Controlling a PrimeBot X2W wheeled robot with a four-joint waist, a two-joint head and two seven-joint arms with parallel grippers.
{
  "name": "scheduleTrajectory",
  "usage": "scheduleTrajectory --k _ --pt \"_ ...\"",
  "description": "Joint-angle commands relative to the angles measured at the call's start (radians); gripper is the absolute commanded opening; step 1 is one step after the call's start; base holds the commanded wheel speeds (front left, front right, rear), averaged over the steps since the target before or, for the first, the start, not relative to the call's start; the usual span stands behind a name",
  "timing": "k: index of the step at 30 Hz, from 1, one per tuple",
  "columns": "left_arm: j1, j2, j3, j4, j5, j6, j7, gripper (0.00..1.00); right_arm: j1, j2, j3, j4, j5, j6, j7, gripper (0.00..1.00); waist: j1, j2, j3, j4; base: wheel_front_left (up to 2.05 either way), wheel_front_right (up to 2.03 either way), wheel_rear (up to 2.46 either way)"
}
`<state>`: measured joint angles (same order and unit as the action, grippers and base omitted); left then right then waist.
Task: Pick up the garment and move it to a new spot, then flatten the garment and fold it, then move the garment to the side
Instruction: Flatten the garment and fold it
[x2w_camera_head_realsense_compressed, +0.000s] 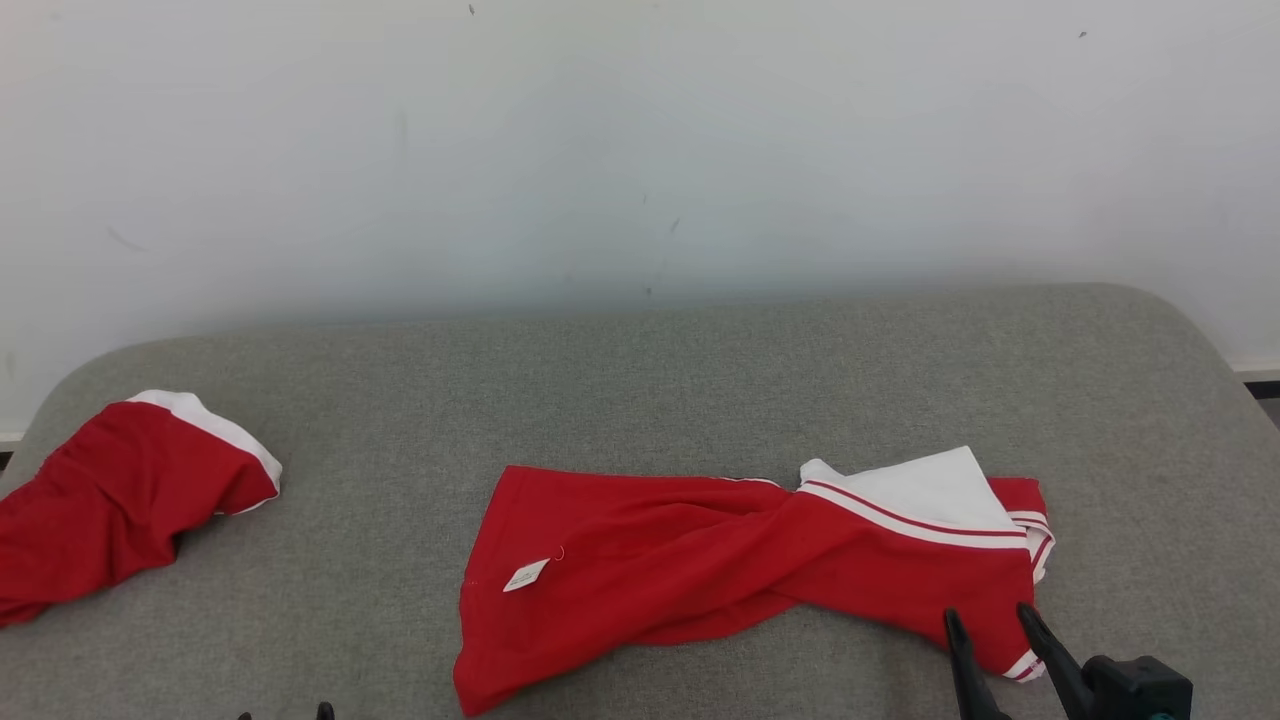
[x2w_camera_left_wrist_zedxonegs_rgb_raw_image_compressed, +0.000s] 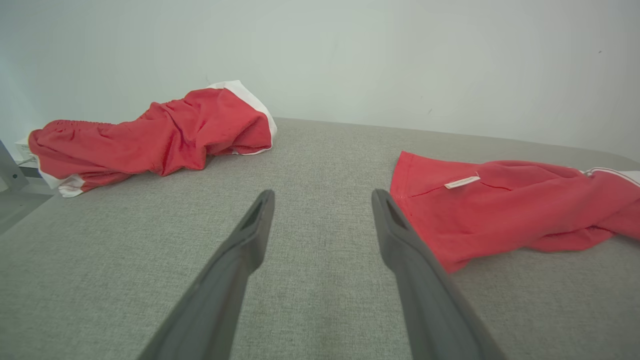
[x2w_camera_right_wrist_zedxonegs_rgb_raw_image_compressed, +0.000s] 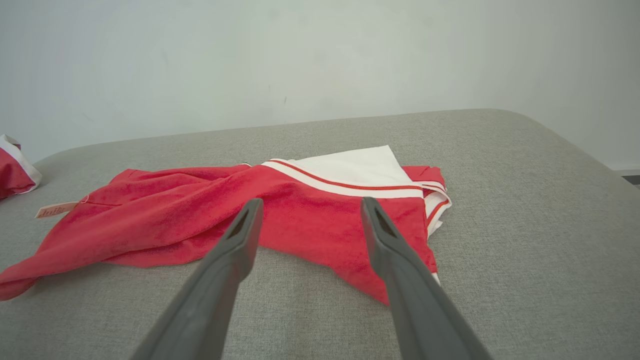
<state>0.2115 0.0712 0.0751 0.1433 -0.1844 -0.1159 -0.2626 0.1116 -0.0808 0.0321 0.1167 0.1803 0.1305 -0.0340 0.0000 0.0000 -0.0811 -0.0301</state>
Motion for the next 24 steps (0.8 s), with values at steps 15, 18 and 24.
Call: scheduleTrajectory --k 15,18,24 --pt "-0.021 -0.013 -0.015 0.036 0.021 -0.015 -0.003 1.00 -0.015 0.002 -0.003 -0.010 0.012 0.001 0.008 1.00 0.0000 0.0000 0.010 -0.005 0.00 0.00 0.00" --pt "-0.027 -0.013 -0.018 0.044 0.017 -0.016 -0.003 1.00 -0.020 0.002 -0.005 -0.010 0.012 0.001 0.005 1.00 0.0000 0.0000 0.013 -0.004 0.00 0.00 0.00" --pt "-0.080 0.005 -0.057 0.091 -0.007 -0.014 -0.003 1.00 -0.064 -0.028 0.013 -0.010 0.019 0.001 0.031 1.00 0.0000 0.0000 0.030 -0.002 0.00 0.00 0.00"
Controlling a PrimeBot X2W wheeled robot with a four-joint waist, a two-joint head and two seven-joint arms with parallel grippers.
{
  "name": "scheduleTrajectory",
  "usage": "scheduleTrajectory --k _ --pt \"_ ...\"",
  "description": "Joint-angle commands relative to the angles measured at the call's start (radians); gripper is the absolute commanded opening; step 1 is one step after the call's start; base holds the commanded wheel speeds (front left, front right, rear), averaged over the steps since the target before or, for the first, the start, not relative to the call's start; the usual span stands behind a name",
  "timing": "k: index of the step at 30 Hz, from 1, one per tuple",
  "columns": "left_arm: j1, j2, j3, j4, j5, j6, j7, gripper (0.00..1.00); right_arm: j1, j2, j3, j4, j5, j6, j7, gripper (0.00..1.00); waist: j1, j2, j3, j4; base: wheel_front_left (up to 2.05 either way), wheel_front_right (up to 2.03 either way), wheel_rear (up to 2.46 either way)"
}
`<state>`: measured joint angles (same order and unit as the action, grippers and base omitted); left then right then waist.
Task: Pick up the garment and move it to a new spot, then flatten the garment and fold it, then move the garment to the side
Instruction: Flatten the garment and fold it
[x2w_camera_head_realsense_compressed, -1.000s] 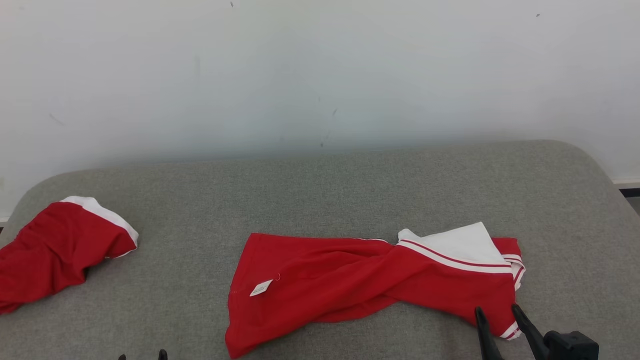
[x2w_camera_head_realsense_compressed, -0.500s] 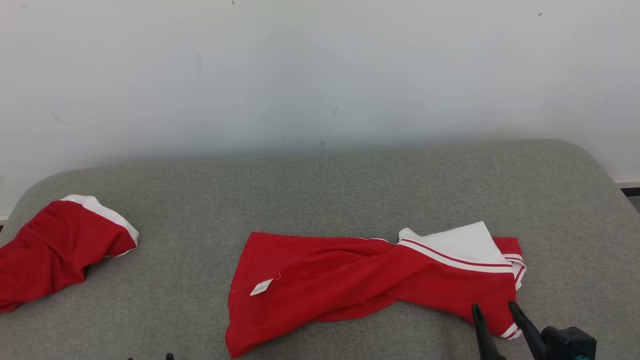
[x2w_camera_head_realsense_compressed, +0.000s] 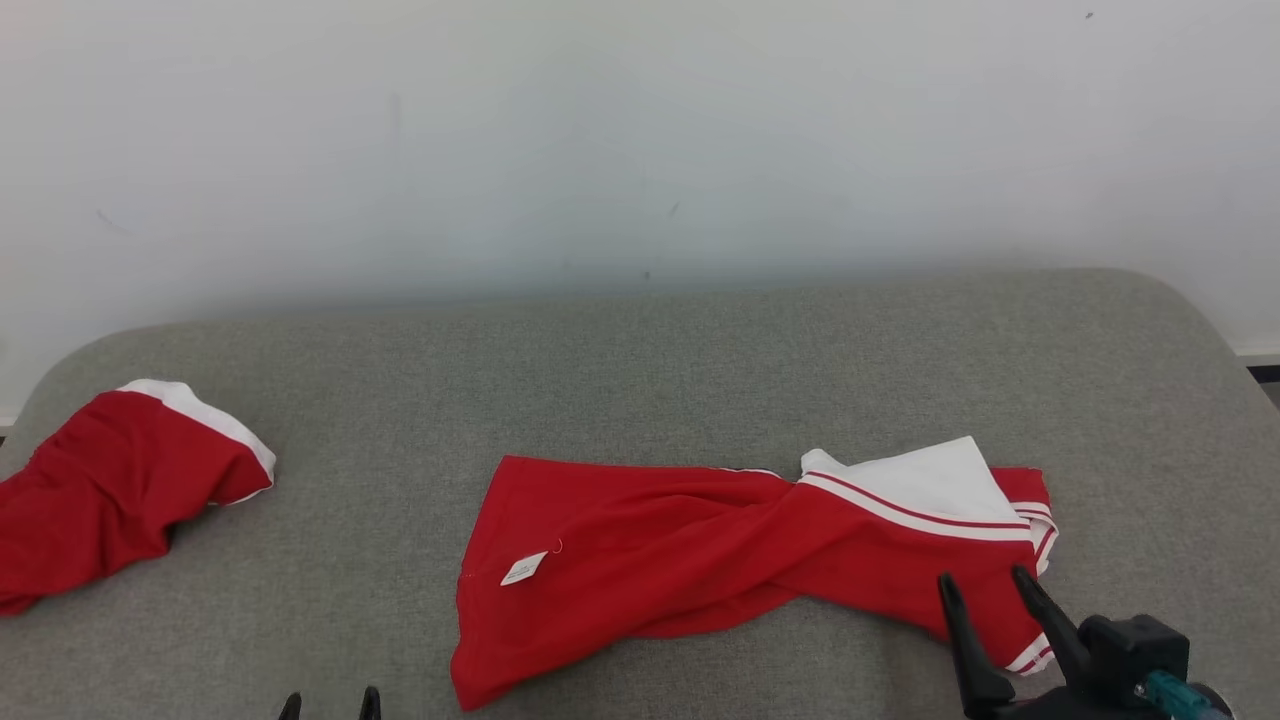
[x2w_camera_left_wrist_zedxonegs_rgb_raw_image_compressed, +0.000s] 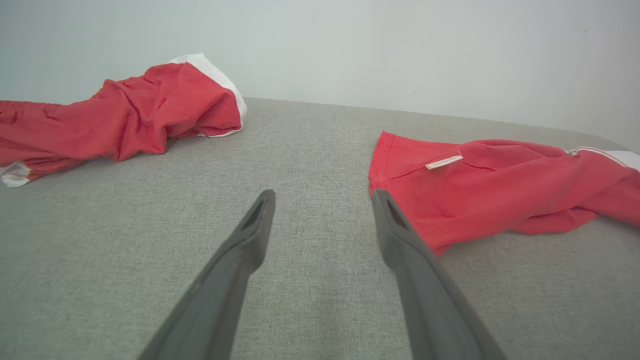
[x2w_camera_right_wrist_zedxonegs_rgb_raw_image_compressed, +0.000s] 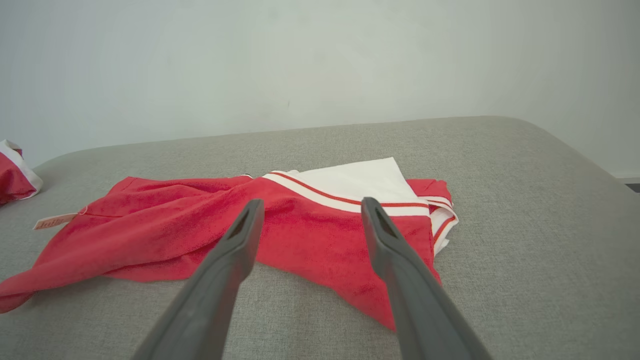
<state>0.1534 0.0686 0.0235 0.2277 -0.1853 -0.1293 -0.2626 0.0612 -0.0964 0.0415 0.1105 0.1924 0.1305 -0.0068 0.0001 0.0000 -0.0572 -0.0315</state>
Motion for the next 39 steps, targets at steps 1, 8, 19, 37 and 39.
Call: scheduleTrajectory --k 1,8,19,37,39 --pt "-0.043 0.013 -0.021 0.020 -0.018 -0.001 0.007 1.00 -0.031 -0.026 0.010 -0.004 0.014 0.001 0.015 1.00 -0.0001 0.0000 0.010 -0.002 0.00 0.00 0.00" --pt "-0.205 0.061 -0.116 0.081 -0.092 0.001 0.142 1.00 -0.183 -0.121 0.041 0.039 0.061 0.001 0.145 1.00 -0.0001 0.0000 0.046 -0.010 0.00 0.00 0.00" --pt "-0.482 0.089 -0.208 0.239 -0.141 0.009 0.443 1.00 -0.499 -0.186 0.136 0.209 0.110 0.001 0.284 1.00 -0.0001 0.0000 0.165 -0.032 0.00 0.00 0.00" --pt "-0.565 0.114 -0.306 0.356 -0.118 0.015 0.677 0.00 -0.675 -0.231 0.224 0.373 0.141 0.001 0.248 1.00 -0.0001 0.0000 0.253 -0.043 0.00 0.00 0.00" --pt "-0.561 0.119 -0.312 0.348 -0.113 0.018 0.684 0.00 -0.683 -0.235 0.222 0.386 0.135 0.001 0.269 1.00 -0.0001 0.0000 0.257 -0.043 0.00 0.00 0.00"
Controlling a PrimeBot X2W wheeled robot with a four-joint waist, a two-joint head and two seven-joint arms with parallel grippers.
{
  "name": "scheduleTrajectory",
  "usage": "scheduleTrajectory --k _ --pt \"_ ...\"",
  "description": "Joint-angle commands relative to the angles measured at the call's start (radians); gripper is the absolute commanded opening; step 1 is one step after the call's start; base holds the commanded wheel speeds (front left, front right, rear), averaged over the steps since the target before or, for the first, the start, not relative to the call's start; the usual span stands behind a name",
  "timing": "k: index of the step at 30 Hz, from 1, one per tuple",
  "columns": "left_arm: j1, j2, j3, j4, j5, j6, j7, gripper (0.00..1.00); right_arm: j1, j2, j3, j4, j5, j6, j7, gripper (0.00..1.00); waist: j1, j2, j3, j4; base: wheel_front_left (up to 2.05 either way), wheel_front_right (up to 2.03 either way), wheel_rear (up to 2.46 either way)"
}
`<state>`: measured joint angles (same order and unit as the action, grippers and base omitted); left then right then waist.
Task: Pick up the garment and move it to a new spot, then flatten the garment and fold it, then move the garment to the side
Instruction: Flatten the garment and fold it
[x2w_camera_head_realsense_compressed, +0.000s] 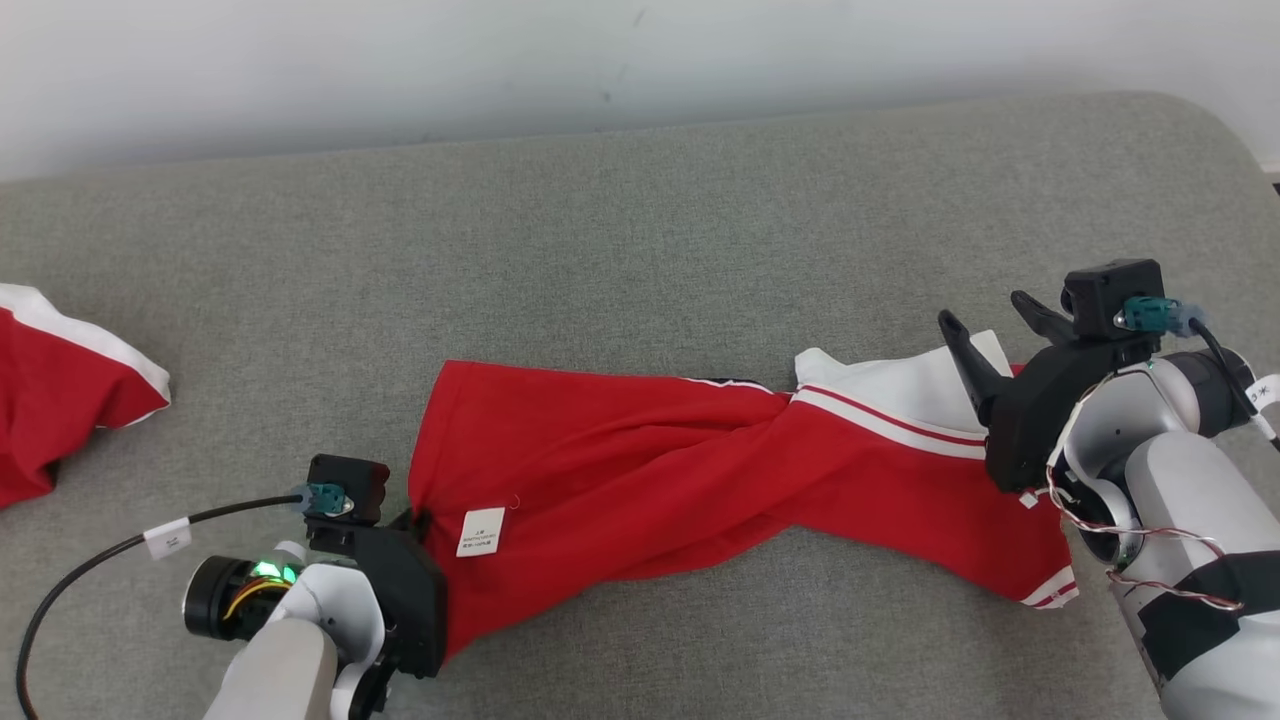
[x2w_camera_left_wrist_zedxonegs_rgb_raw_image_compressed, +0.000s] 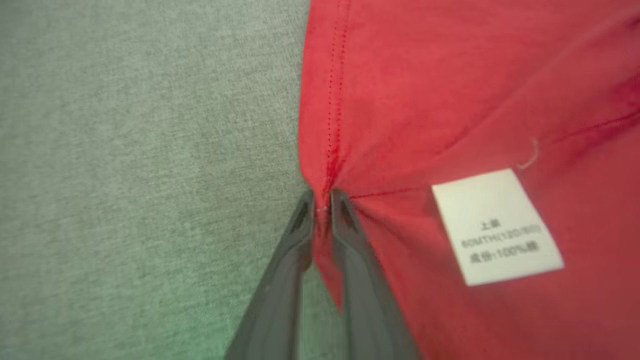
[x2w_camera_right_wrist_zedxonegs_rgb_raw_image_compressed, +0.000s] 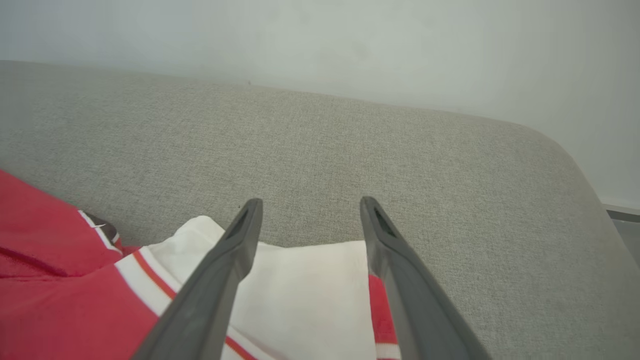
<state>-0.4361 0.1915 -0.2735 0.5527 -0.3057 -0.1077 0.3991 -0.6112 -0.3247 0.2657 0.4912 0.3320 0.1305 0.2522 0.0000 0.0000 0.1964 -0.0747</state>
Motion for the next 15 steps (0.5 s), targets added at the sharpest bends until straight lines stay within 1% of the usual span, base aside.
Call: scheduleTrajectory --k 1,6,9,11,12,15 --pt "0.030 -0.002 -0.014 0.013 0.009 0.002 0.011 0.00 -0.015 -0.007 -0.006 0.014 -0.006 0.001 0.025 1.00 0.0000 0.0000 0.006 0.001 0.00 0.00 0.00" --pt "0.049 -0.005 -0.022 -0.029 0.021 0.027 -0.015 0.00 -0.032 0.001 -0.040 0.024 -0.020 0.001 0.094 1.00 0.0000 0.0000 0.021 0.004 0.00 0.00 0.00" --pt "0.068 -0.010 -0.027 -0.050 0.022 0.038 -0.026 0.00 -0.042 0.018 -0.066 0.027 -0.021 0.001 0.137 1.00 0.0000 0.0000 0.030 0.007 0.00 0.00 0.00" --pt "0.081 -0.015 -0.029 -0.060 0.014 0.040 -0.028 0.00 -0.046 0.027 -0.104 0.046 -0.033 0.001 0.183 1.00 0.0000 0.0000 0.035 0.010 0.00 0.00 0.00" --pt "0.081 -0.015 -0.029 -0.060 0.014 0.040 -0.028 0.00 -0.046 0.027 -0.104 0.046 -0.033 0.001 0.183 1.00 0.0000 0.0000 0.035 0.010 0.00 0.00 0.00" --pt "0.089 -0.022 -0.037 -0.071 0.008 0.039 -0.027 0.00 -0.059 0.052 -0.163 0.078 -0.069 0.001 0.249 1.00 0.0000 0.0000 0.041 0.015 0.00 0.00 0.00"
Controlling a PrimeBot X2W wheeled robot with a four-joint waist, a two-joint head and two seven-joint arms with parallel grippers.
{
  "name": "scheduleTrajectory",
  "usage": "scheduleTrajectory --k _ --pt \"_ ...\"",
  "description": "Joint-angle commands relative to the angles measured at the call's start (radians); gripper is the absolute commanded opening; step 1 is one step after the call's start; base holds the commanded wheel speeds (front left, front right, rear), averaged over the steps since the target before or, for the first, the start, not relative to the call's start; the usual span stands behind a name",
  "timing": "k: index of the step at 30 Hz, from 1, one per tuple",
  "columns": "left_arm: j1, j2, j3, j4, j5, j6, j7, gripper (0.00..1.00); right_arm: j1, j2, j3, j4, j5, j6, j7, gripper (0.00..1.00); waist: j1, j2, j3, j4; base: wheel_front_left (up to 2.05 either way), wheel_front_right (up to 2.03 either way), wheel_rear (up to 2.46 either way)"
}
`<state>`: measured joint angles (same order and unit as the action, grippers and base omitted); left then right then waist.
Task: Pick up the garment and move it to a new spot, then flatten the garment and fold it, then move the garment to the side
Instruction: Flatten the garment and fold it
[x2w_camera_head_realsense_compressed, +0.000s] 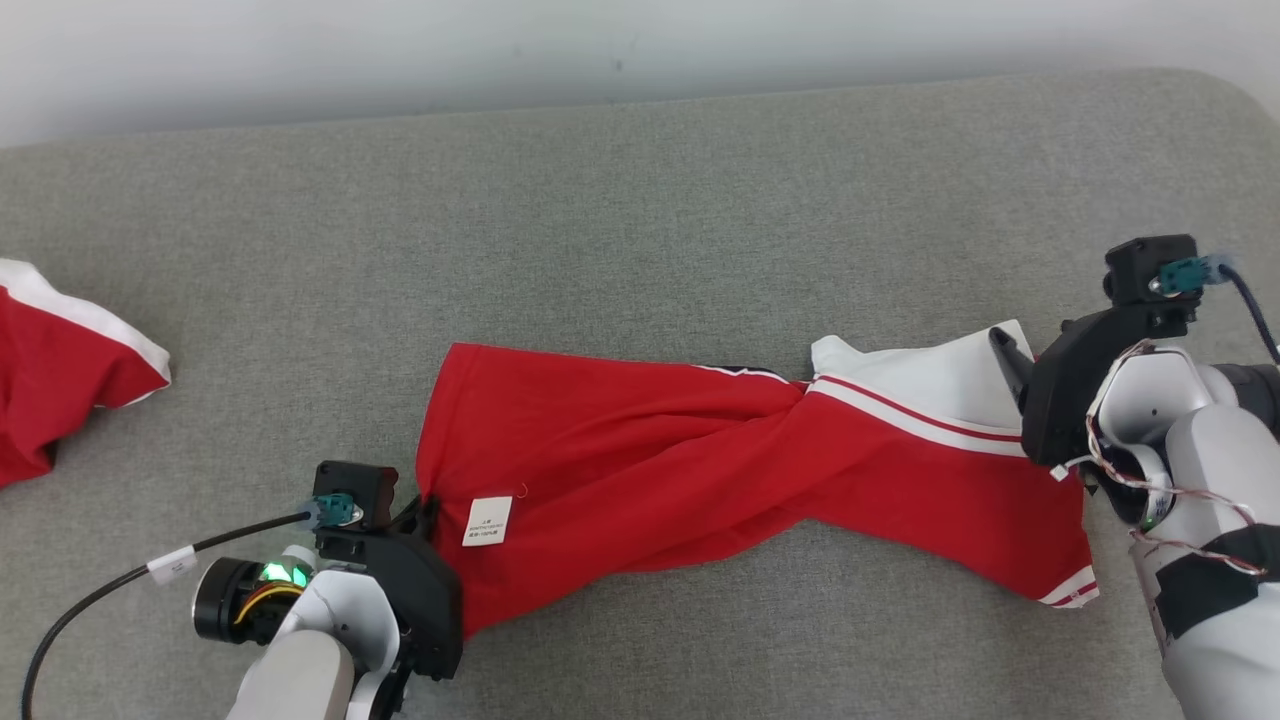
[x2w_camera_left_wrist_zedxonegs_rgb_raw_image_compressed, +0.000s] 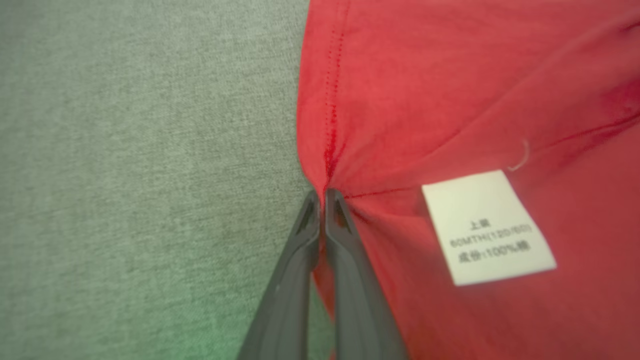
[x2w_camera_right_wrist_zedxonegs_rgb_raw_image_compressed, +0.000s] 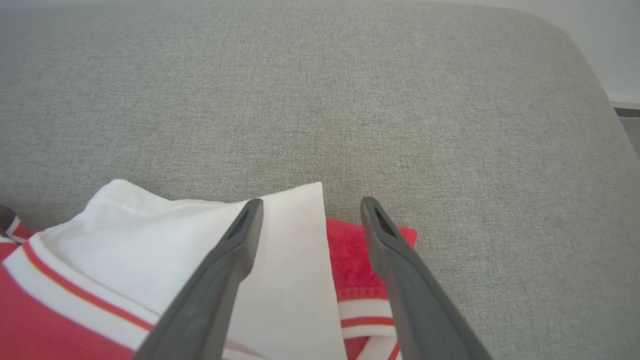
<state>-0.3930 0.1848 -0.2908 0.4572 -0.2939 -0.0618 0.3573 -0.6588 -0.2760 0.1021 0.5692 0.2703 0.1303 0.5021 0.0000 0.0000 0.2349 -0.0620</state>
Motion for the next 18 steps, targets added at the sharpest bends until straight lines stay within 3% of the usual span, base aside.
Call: scheduleTrajectory --k 1,10,18 --pt "0.046 -0.017 -0.023 0.022 -0.004 -0.006 0.015 0.00 -0.022 0.013 -0.026 0.008 -0.019 0.001 0.012 1.00 0.0000 0.0000 0.004 0.005 0.00 0.00 0.00" --pt "0.035 -0.023 -0.039 0.011 -0.015 -0.013 0.018 0.00 -0.060 0.101 -0.178 0.041 -0.092 0.001 0.169 1.00 0.0000 0.0000 0.009 0.017 0.00 0.00 0.00" --pt "0.026 -0.020 -0.051 0.006 -0.023 -0.016 0.025 0.00 -0.081 0.134 -0.246 0.056 -0.101 0.001 0.229 1.00 0.0000 0.0000 0.022 0.025 0.00 0.00 0.00"
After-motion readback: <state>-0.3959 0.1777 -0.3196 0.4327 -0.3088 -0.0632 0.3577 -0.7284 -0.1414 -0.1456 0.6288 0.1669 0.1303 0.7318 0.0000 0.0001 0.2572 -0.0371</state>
